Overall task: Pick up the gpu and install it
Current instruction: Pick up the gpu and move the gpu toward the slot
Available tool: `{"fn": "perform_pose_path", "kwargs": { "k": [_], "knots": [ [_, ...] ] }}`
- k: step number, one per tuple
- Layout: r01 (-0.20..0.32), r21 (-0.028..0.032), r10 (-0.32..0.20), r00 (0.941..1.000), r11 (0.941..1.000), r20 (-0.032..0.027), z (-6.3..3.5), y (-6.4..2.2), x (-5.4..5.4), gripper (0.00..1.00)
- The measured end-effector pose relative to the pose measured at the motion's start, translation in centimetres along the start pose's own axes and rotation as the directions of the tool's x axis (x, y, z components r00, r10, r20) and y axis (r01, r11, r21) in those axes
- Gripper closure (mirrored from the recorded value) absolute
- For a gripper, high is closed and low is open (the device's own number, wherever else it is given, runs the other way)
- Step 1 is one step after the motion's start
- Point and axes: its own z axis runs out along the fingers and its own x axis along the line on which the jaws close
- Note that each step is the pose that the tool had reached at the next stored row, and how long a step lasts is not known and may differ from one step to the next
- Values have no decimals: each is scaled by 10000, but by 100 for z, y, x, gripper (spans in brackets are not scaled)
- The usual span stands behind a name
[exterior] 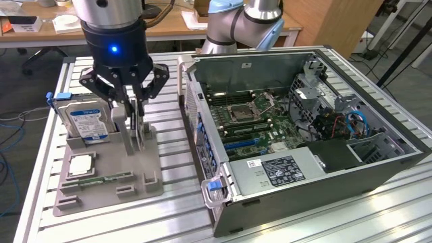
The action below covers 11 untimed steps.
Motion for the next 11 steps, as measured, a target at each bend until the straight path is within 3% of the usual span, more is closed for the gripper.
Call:
{"fn": "perform_pose_path", "kwargs": {
  "k": [11],
  "knots": [
    [-2, 4, 2, 10000, 10000, -59, -218, 10, -4, 74]
  ]
}}
